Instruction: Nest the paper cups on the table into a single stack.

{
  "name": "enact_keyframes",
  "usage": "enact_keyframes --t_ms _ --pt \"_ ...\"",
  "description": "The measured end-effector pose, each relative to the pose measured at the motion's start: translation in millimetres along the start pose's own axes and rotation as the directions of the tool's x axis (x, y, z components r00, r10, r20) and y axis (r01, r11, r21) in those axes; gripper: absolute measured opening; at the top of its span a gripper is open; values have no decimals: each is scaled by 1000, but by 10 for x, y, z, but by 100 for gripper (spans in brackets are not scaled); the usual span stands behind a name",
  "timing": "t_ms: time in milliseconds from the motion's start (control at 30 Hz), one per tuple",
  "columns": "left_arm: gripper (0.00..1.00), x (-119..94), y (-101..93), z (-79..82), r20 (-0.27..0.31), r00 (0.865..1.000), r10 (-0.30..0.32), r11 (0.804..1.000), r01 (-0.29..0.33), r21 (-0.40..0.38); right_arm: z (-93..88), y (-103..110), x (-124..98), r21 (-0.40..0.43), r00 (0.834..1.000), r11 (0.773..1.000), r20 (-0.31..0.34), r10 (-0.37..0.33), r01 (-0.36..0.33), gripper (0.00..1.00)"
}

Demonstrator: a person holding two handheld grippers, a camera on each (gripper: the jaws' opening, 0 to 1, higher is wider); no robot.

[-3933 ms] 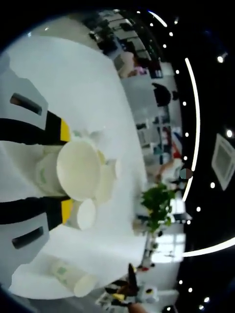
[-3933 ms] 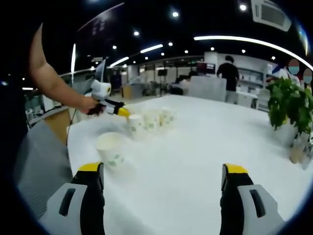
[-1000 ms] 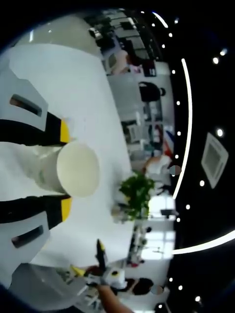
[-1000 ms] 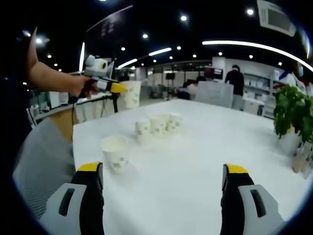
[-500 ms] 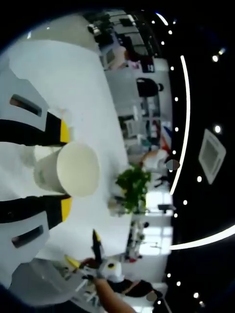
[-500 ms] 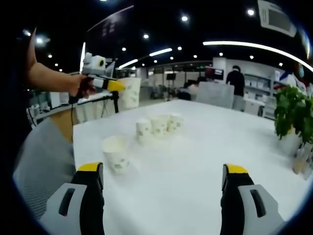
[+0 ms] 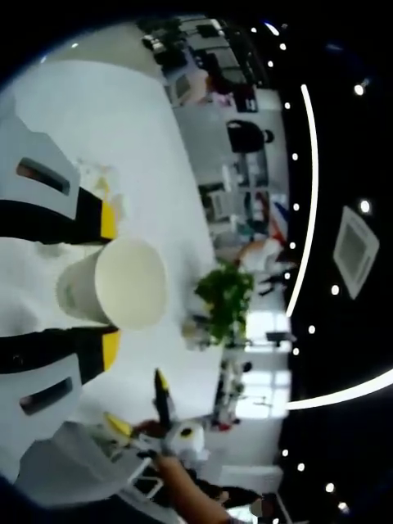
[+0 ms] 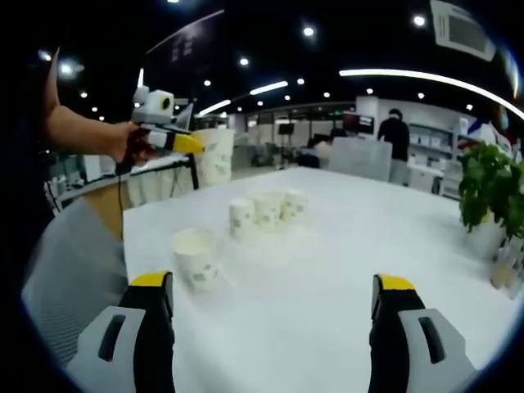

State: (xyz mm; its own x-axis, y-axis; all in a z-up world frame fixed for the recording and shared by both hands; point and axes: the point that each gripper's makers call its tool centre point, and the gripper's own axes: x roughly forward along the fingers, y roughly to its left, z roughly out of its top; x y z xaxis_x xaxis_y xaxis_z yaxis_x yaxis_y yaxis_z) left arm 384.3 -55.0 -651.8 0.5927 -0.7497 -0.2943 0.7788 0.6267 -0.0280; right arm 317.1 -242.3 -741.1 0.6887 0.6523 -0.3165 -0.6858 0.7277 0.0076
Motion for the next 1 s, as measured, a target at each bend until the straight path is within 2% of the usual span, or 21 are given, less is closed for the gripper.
enact_keyframes --t_ms 267,433,1000 --pt "37 -8 -253 -30 11 1000 -17 1000 17 4 -14 5 -13 6 1000 1000 2 -3 3 99" --pt "37 2 -421 -113 2 999 -38 999 38 10 -23 16 -12 6 1000 1000 1 0 0 99" --pt "36 -47 -675 -170 7 999 -52 997 51 50 -38 19 9 10 1000 1000 1 1 -1 99"
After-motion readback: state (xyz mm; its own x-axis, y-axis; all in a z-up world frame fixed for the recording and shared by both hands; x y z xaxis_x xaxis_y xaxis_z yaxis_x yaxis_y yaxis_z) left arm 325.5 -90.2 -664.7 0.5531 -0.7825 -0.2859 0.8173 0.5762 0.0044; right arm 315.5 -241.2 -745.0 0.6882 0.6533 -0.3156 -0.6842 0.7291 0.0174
